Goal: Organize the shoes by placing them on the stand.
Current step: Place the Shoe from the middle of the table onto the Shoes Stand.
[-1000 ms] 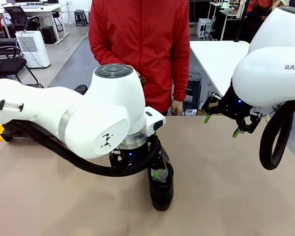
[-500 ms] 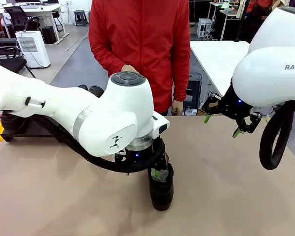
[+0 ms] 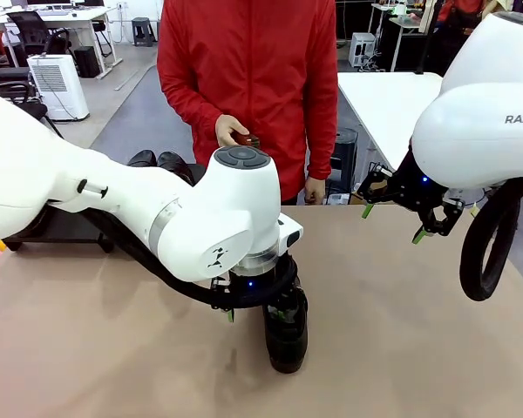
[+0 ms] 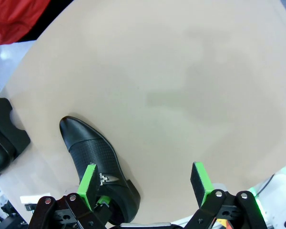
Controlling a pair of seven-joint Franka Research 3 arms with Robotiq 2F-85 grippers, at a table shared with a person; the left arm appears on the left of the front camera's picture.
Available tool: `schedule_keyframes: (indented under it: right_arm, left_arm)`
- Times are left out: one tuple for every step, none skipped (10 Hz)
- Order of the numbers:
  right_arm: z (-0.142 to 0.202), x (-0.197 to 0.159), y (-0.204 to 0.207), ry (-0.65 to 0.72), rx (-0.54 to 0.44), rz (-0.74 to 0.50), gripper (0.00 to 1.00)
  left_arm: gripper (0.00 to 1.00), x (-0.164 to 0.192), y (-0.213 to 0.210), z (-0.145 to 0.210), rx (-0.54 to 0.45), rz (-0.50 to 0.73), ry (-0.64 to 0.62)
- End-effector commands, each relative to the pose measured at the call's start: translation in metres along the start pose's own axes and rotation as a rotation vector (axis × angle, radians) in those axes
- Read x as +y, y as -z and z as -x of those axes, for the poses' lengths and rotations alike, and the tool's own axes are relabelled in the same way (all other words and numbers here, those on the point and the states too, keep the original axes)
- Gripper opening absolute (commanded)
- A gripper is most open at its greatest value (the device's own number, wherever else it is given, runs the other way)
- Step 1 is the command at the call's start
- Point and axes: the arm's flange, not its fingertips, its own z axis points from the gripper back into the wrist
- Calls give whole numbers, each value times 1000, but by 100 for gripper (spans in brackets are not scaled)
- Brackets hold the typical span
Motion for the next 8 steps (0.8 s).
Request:
schedule_keyframes:
  right_arm:
    - [-3, 0, -3, -17, 5, -10, 100]
    - [-3, 0, -3, -17, 5, -10, 100]
    - [-3, 0, -3, -17, 5, -10, 100]
    - [-3, 0, -3, -17, 5, -10, 100]
    - [-3, 0, -3, -17, 5, -10, 100]
    - [-3, 0, -3, -17, 5, -10, 100]
    - [-3, 0, -3, -17, 5, -10, 100]
    - [-3, 0, -3, -17, 5, -10, 100]
  left_arm:
    - [80, -6, 5, -6, -4, -19, -17]
    - [63, -7, 8, -5, -3, -16, -9]
    - [45, -7, 8, -4, -4, -16, -3]
    - [26, -8, 7, -3, -6, -17, -2]
    - [8, -10, 6, -2, -14, -21, 4]
    - [0, -11, 6, -2, -13, -24, 8]
    - [0, -12, 4, 0, -12, -23, 10]
    - [0, -13, 4, 0, -12, -20, 13]
